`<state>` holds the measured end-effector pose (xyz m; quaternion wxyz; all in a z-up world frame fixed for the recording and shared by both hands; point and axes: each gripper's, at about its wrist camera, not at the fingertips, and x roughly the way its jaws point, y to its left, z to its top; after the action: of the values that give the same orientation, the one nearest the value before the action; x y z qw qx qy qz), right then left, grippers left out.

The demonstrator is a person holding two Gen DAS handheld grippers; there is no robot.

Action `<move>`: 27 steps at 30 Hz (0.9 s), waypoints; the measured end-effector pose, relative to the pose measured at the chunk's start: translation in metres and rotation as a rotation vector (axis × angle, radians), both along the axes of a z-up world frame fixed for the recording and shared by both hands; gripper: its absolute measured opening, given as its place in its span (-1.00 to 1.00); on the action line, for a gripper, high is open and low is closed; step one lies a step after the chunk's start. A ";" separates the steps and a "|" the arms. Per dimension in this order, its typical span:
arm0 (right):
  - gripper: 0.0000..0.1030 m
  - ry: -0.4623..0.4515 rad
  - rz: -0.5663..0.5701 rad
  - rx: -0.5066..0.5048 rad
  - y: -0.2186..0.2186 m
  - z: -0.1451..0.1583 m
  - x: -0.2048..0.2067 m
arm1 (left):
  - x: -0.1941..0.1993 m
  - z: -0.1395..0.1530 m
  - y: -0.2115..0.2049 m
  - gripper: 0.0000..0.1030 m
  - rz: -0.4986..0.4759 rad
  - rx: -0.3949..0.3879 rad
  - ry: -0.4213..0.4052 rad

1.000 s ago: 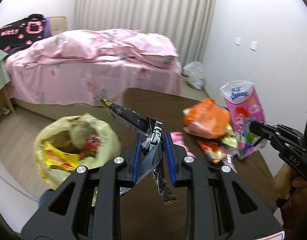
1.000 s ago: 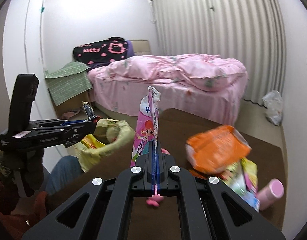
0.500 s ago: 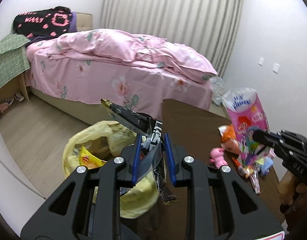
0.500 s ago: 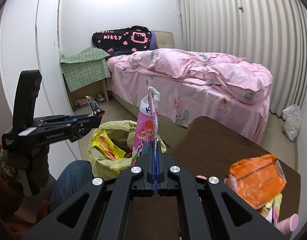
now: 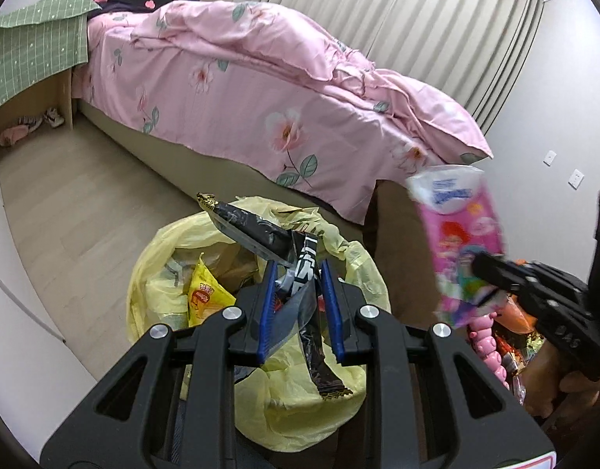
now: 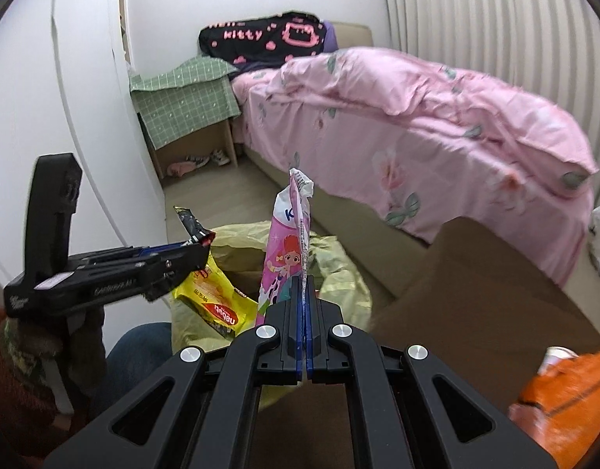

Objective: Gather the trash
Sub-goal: 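Lift both held wrappers and carry them over the yellow bag, then open both tools to drop the wrappers into the yellow bag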

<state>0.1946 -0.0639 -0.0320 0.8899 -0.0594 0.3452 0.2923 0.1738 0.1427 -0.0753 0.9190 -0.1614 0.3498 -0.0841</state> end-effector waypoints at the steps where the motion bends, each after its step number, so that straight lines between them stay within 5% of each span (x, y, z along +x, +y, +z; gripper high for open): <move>1: -0.95 0.018 0.004 0.000 0.005 -0.006 0.007 | 0.002 -0.001 -0.001 -0.57 0.002 0.002 0.000; 17: -0.95 0.163 0.028 -0.015 0.023 -0.063 0.046 | 0.034 -0.036 0.002 -0.57 0.042 0.003 0.101; 22: -0.95 0.179 0.030 0.000 0.024 -0.067 0.050 | 0.035 -0.036 0.011 -0.47 0.065 -0.040 0.106; 27: -0.92 0.177 0.032 -0.009 0.028 -0.068 0.051 | 0.034 -0.032 0.018 -0.12 0.097 -0.078 0.100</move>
<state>0.2451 -0.0362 -0.0996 0.8507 -0.0431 0.4230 0.3091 0.2078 0.1606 -0.1076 0.8963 -0.2180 0.3836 -0.0448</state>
